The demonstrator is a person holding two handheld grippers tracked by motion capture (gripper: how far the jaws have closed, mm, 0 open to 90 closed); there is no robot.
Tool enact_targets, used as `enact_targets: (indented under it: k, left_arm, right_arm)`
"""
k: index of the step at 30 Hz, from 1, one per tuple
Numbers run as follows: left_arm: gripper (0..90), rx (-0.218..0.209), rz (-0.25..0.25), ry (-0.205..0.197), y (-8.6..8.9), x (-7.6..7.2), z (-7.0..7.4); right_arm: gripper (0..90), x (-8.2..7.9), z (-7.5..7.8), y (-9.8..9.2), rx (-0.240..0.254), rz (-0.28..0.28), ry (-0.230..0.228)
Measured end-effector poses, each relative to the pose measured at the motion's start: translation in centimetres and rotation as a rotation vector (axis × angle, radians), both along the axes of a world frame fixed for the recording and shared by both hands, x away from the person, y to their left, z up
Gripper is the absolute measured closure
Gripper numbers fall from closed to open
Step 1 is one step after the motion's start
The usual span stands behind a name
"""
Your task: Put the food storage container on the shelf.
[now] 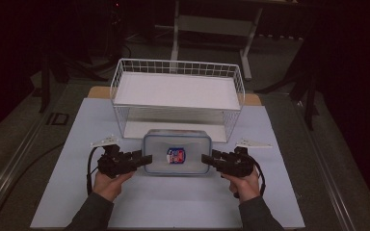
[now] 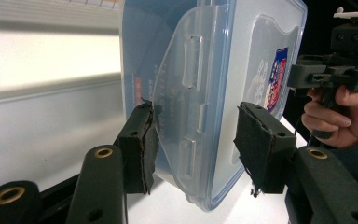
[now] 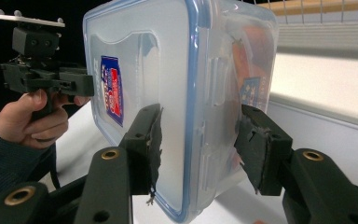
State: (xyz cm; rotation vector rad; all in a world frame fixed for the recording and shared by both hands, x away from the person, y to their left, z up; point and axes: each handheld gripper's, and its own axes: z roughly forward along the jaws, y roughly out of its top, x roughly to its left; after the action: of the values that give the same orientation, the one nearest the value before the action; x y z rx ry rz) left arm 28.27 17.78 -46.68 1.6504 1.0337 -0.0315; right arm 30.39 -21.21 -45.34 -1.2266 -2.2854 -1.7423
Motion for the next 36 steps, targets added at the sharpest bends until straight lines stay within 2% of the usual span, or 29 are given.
enact_targets:
  k: [6, 16, 17, 21, 22, 23, 26, 28, 29, 34, 36]
  left_arm:
    - [49.2, -0.011, 0.004, -0.029, 0.3, -0.1, 1.0]
    - [49.3, -0.006, 0.006, -0.056, 0.4, -0.2, 2.7]
    - [49.2, -0.002, 0.003, -0.066, 0.4, -0.2, 3.4]
    - [49.2, 0.004, -0.003, -0.086, 0.4, -0.1, 4.4]
    - [49.2, 0.004, -0.004, -0.092, 0.4, -0.1, 4.8]
    - [49.2, 0.006, -0.003, -0.107, 0.3, 0.0, 5.5]
    - [49.2, 0.008, -0.007, -0.13, 0.2, 0.2, 6.6]
    - [49.3, 0.008, -0.007, -0.13, 0.2, 0.2, 6.6]
    - [49.2, 0.005, -0.008, -0.146, 0.1, 0.5, 7.5]
    - [49.3, 0.002, -0.009, -0.158, 0.1, 0.9, 8.2]
    - [49.3, -0.001, -0.007, -0.169, 0.1, 1.1, 8.8]
  right_arm:
    - [51.4, -0.1, 1.2, 0.3, -0.002, -0.003, -0.024]
    - [51.4, -0.4, 2.7, 0.4, 0.008, -0.003, -0.062]
    - [51.4, -0.4, 2.9, 0.4, 0.01, -0.004, -0.068]
    - [51.4, -0.5, 3.7, 0.4, 0.012, -0.004, -0.088]
    - [51.4, -0.6, 4.5, 0.4, 0.016, -0.007, -0.105]
    - [51.4, -0.6, 4.8, 0.3, 0.019, -0.009, -0.114]
    - [51.4, -0.5, 5.8, 0.2, 0.023, -0.011, -0.133]
    - [51.4, -0.4, 6.2, 0.2, 0.023, -0.012, -0.14]
    - [51.4, -0.3, 6.8, 0.1, 0.021, -0.012, -0.153]
    - [51.4, -0.1, 7.7, 0.1, 0.018, -0.014, -0.17]
    - [51.4, 0.2, 8.5, 0.1, 0.021, -0.016, -0.183]
